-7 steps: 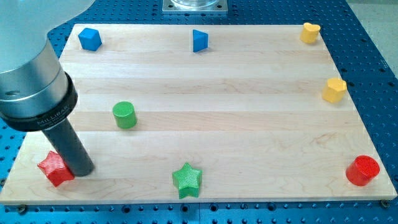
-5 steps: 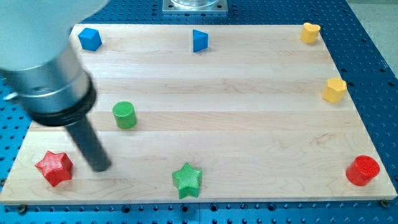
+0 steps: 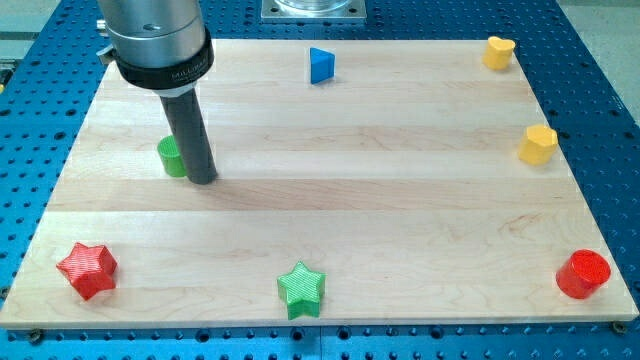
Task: Place the green circle at the center left side of the board
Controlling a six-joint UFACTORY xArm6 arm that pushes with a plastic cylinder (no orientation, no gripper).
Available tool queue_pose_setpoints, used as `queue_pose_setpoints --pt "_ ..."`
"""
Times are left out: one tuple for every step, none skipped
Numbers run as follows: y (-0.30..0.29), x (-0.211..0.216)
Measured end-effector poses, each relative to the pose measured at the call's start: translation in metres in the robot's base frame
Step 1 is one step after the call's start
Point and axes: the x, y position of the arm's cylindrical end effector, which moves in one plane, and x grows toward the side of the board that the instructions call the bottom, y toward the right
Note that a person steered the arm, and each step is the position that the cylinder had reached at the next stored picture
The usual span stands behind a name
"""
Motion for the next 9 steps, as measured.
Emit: queue_pose_setpoints --pt "-0.008 -0.006" --pt "0.032 -0.033" --pt "0.045 -0.041" --pt "0.001 -0.041" --pt "-0.049 -0.04" --pt "-0.032 -0.04" --pt "0.021 -0.037" --pt "0.005 -0.006" --pt "-0.044 0.003"
